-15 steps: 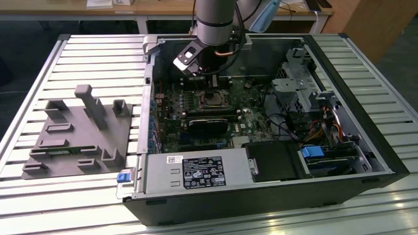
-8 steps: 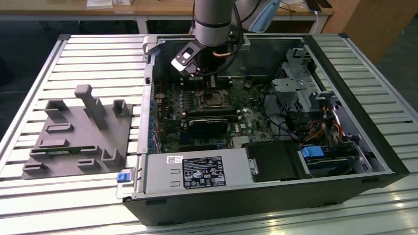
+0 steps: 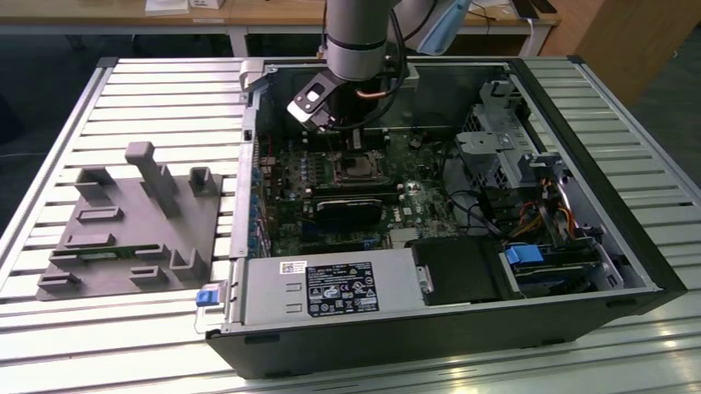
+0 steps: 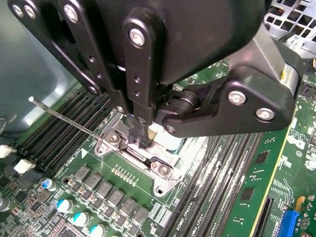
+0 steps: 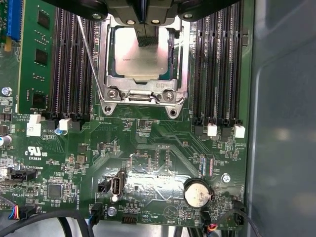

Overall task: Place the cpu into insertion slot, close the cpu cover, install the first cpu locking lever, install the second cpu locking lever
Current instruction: 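Close the cpu cover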

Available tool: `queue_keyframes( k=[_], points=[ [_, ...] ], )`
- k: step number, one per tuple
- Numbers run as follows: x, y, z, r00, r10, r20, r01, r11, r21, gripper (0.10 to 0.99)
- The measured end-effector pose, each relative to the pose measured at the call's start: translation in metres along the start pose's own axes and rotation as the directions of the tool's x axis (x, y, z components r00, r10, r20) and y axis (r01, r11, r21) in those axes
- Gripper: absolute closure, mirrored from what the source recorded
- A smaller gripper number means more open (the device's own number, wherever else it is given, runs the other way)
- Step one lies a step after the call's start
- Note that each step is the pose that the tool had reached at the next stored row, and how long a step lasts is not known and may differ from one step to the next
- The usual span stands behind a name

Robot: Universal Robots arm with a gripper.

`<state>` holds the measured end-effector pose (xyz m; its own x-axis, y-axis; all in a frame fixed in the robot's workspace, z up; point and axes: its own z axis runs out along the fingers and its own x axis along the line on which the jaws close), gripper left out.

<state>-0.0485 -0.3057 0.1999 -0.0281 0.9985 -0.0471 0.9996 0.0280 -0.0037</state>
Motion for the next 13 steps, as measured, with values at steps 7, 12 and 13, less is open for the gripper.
queue_keyframes(
  k=[7,12,13],
  points=[
    [0.0002,0.0002,-0.0005,1.0,0.0,-0.0015,0.0,1.0,-0.001,0.98],
    [-0.0003,0.0,-0.0081,1.0,0.0,-0.0005,0.0,1.0,-0.001,0.98],
    [-0.0003,0.0,-0.0091,1.0,0.0,-0.0003,0.0,1.0,0.0,0.98]
  ],
)
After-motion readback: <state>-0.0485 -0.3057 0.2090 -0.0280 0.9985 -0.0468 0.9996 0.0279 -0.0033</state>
